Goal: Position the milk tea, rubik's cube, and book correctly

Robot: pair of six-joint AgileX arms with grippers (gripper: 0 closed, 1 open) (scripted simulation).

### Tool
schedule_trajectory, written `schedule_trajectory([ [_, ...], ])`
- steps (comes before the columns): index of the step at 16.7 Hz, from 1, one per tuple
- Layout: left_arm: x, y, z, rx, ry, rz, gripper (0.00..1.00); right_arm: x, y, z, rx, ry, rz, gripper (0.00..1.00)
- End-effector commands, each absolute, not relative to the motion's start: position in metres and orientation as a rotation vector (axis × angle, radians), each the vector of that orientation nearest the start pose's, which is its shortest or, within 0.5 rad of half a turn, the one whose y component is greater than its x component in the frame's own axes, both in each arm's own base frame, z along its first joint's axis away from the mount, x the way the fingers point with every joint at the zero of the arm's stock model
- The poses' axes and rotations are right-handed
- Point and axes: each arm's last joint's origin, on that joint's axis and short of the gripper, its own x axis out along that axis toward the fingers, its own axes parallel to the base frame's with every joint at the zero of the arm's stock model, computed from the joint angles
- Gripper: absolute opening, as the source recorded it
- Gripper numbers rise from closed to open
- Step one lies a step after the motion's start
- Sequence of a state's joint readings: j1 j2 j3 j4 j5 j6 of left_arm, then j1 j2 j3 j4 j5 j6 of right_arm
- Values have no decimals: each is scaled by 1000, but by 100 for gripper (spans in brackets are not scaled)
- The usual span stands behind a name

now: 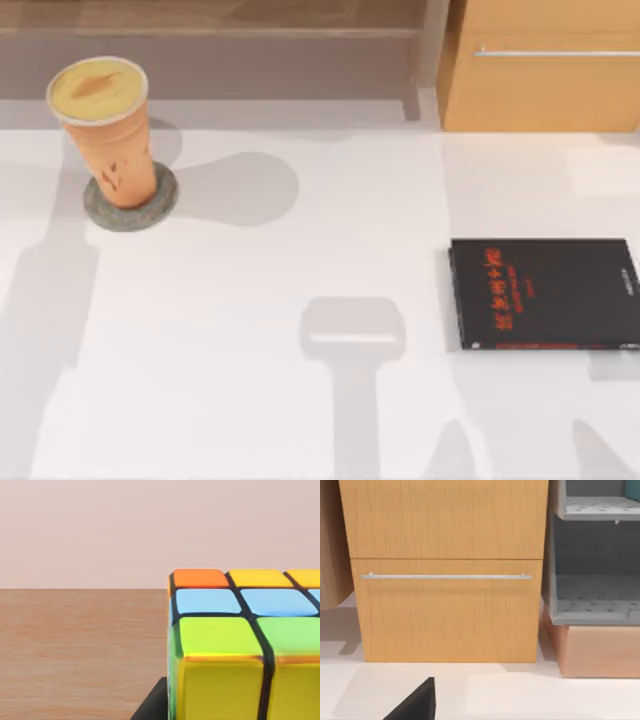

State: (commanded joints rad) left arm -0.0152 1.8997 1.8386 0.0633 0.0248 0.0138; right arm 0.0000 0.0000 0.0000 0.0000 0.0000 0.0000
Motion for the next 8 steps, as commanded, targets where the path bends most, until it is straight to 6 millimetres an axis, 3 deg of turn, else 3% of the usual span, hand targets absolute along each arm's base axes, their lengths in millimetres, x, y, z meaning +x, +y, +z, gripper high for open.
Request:
schedule_trajectory([
  [7,458,-1,395,-1,-2,-19,98,106,-1,160,0,0,0,100],
  [8,458,-1,395,-1,-2,-19,100,106,-1,160,0,0,0,100],
])
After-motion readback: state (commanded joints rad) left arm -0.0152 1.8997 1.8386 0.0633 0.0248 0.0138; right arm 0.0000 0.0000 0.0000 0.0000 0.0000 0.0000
